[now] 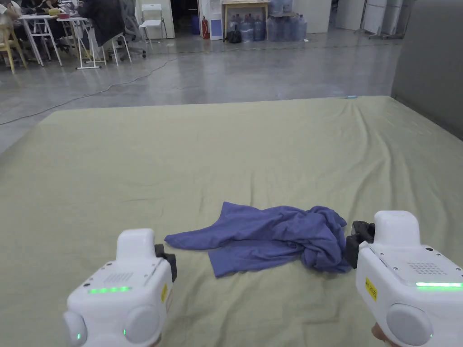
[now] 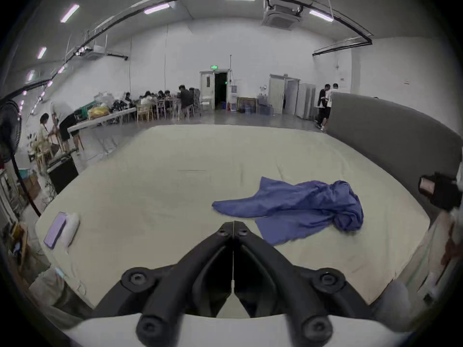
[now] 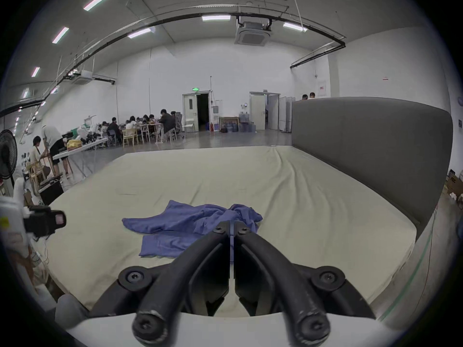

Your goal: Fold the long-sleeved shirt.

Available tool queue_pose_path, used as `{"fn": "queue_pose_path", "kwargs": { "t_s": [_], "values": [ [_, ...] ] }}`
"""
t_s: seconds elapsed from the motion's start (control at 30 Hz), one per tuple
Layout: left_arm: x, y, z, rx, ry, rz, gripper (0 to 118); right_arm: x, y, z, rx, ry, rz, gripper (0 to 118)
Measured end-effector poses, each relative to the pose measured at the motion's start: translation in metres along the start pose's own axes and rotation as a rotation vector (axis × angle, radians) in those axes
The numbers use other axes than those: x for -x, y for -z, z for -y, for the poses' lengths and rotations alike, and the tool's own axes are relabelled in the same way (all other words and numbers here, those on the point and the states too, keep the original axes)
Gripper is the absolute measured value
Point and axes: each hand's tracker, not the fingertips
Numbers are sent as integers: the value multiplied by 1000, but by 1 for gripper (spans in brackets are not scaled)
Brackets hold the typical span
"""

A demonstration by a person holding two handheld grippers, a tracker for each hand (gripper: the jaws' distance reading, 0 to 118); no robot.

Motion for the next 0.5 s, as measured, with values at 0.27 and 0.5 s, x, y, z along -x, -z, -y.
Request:
{"fn": "queue_pose_path", "kwargs": {
  "t_s": [0.27,0.5],
  "values": [
    [-59,195,-52,329,-37,16,117,-8,30,11,53,9,6,0],
    [-117,348,-19,565,-7,-65,106,-20,63,24,119,19,28,0]
  ]
}}
